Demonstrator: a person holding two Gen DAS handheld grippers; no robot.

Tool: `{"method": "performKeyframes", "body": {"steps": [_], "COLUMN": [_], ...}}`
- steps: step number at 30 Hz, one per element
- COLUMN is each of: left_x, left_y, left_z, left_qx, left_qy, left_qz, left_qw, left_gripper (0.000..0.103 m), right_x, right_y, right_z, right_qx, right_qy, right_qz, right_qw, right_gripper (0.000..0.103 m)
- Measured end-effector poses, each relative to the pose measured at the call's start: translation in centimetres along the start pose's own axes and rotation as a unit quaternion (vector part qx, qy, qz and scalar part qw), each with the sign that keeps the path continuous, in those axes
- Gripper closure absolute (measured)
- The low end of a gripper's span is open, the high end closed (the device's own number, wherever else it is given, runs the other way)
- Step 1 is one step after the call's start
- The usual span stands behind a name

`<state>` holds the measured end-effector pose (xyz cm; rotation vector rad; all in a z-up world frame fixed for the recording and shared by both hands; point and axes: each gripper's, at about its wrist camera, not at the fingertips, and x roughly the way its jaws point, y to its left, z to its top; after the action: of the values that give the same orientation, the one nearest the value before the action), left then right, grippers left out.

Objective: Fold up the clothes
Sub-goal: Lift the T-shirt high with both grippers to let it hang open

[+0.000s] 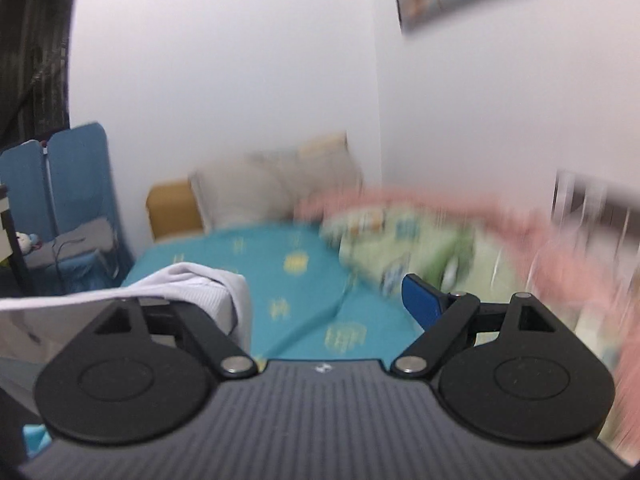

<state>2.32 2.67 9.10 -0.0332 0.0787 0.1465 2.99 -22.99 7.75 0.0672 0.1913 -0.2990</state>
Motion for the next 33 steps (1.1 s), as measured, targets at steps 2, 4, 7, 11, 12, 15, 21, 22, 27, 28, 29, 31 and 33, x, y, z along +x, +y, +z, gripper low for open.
{"method": "performKeyframes", "body": {"steps": [2, 4, 7, 11, 12, 15, 21, 22, 27, 28, 29, 31, 33], "left_x": [-0.4, -1.3, -3.1, -6.4, -7.5, -10.6, -17.1, -17.7, -17.8, -16.7, -15.3, -12.4, -8.3], "left_y": [0.3, 0.4, 0.3, 0.8, 1.1, 1.5, 1.5, 1.5, 0.7, 0.6, 0.3, -0.4, -1.1], "left_z": [3.3, 6.9, 12.6, 20.0, 21.8, 26.2, 33.7, 34.7, 36.0, 35.8, 35.3, 33.8, 31.9], "left_qx": [-0.018, -0.022, -0.020, -0.033, -0.042, -0.061, -0.052, -0.053, -0.060, -0.060, -0.059, -0.055, -0.049], "left_qy": [-0.017, -0.041, -0.076, -0.108, -0.112, -0.131, -0.177, -0.178, -0.151, -0.140, -0.128, -0.104, -0.082], "left_qz": [-0.007, -0.010, -0.022, -0.052, -0.061, -0.074, -0.084, -0.087, -0.097, -0.098, -0.099, -0.098, -0.095], "left_qw": [0.9997, 0.9989, 0.9966, 0.9922, 0.9909, 0.9867, 0.9793, 0.9787, 0.9819, 0.9834, 0.9851, 0.9882, 0.9908], "left_gripper": [0.022, 0.022, 0.022, 0.022, 0.022, 0.022, 0.022, 0.022, 0.022, 0.022, 0.023, 0.023, 0.023], "right_x": [-1.1, -2.4, -4.9, -9.1, -10.2, -14.0, -20.8, -22.0, -22.0, -21.3, -20.3, -18.0, -15.3], "right_y": [0.5, 0.5, 0.2, -0.8, -1.1, -1.9, -3.4, -3.6, -4.2, -4.1, -3.9, -3.5, -3.1], "right_z": [3.8, 7.2, 12.1, 18.1, 19.5, 23.1, 28.1, 28.6, 29.6, 29.5, 29.1, 28.1, 26.9], "right_qx": [-0.012, -0.009, -0.005, 0.012, 0.016, 0.019, 0.026, 0.027, 0.025, 0.020, 0.015, 0.003, -0.006], "right_qy": [-0.033, -0.053, -0.086, -0.128, -0.138, -0.166, -0.210, -0.216, -0.193, -0.184, -0.174, -0.154, -0.132], "right_qz": [-0.002, 0.001, 0.004, 0.013, 0.016, 0.026, 0.034, 0.034, 0.047, 0.046, 0.044, 0.040, 0.035], "right_qw": [0.999, 0.999, 0.996, 0.992, 0.990, 0.986, 0.977, 0.975, 0.980, 0.982, 0.984, 0.987, 0.991], "right_gripper": [0.015, 0.015, 0.015, 0.015, 0.015, 0.015, 0.015, 0.015, 0.015, 0.015, 0.015, 0.015, 0.015]}}
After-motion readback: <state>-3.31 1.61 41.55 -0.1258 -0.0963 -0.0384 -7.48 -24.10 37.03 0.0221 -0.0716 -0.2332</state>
